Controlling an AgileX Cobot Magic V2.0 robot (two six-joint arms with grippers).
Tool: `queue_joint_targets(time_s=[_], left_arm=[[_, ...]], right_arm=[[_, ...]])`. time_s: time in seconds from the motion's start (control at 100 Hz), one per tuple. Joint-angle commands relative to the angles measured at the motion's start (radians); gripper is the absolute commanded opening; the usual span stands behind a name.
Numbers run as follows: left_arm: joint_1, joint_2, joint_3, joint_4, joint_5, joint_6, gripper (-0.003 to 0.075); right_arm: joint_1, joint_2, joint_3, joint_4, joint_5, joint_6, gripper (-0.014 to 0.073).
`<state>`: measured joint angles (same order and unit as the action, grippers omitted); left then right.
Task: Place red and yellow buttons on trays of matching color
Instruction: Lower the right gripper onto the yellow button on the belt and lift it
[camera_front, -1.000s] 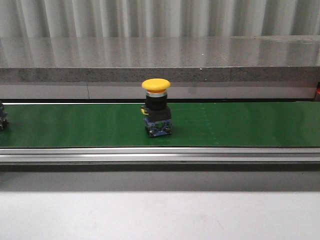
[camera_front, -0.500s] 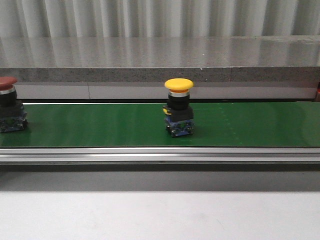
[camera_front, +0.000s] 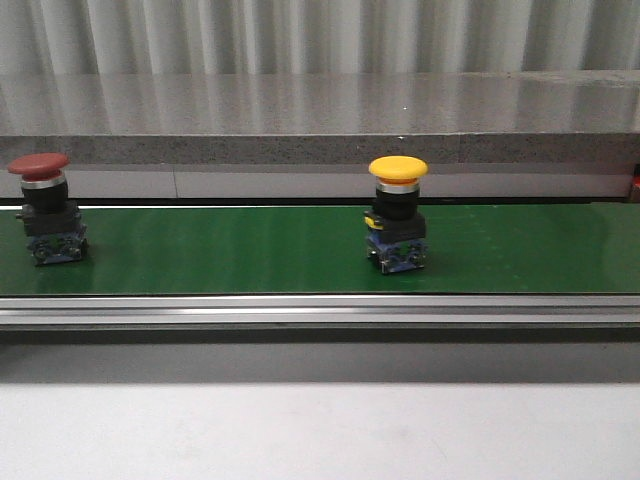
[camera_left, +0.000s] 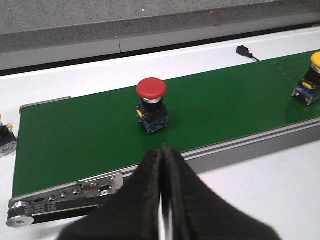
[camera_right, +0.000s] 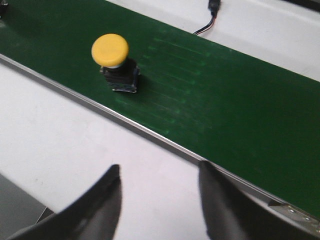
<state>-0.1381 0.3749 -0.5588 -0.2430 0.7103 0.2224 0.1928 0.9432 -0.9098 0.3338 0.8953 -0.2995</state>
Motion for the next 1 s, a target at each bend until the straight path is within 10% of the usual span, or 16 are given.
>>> queue_joint_targets(time_s=[0.0, 0.99], left_arm=[[-0.009, 0.005, -0.024, -0.024, -0.065, 0.002, -0.0020], [-0.009, 0.005, -0.024, -0.024, -0.065, 0.002, -0.0020]], right_arm=[[0.017, 0.070, -0.086, 0.035, 0.009, -0.008, 0.0606], [0.099, 0.652, -0.384, -0.097, 0.021, -0.008, 0.0570]])
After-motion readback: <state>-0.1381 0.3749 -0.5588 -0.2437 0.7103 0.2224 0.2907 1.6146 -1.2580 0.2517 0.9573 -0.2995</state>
